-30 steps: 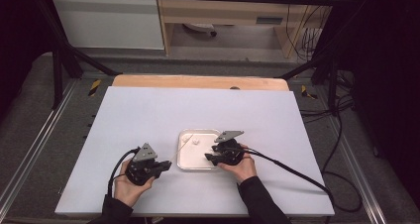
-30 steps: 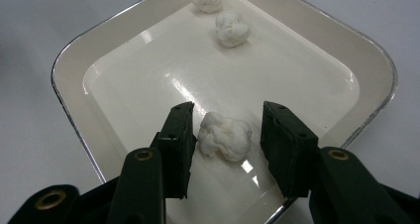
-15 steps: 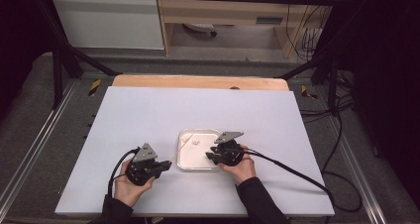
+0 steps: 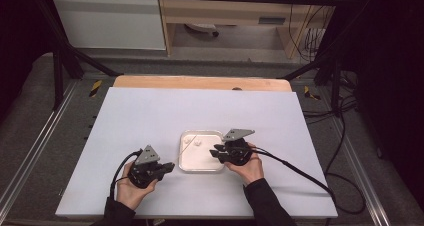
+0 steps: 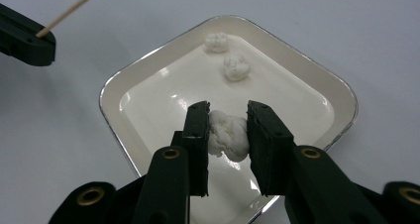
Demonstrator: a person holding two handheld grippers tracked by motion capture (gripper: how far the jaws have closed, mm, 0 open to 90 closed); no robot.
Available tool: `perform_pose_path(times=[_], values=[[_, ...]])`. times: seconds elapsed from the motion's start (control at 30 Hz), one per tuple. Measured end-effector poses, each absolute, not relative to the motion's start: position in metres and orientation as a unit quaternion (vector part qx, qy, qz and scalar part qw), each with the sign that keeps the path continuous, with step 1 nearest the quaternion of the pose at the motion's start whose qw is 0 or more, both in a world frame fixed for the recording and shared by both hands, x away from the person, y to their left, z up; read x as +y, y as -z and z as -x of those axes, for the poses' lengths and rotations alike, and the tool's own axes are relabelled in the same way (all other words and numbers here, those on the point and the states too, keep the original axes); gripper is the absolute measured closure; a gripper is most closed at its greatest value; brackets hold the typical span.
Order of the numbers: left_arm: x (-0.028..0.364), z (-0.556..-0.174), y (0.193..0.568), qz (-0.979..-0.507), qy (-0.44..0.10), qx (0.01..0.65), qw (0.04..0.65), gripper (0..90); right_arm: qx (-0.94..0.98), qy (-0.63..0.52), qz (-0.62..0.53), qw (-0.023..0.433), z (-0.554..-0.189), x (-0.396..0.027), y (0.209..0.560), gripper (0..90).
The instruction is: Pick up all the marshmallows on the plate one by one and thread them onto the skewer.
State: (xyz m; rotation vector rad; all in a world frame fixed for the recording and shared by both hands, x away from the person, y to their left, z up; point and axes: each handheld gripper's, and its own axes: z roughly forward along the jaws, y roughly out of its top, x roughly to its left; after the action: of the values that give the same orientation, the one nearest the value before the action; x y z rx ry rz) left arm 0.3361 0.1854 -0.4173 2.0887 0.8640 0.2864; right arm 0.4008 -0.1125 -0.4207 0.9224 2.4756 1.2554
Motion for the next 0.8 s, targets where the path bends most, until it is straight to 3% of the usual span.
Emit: perform_pose_path(times=[0.8], values=[[0.172,-0.329,0.417,-0.827,-0.108,0.334,0.440,88.5,0.787,-0.525,-0.316,0.075,-0.388,-0.137,0.371,72.7]])
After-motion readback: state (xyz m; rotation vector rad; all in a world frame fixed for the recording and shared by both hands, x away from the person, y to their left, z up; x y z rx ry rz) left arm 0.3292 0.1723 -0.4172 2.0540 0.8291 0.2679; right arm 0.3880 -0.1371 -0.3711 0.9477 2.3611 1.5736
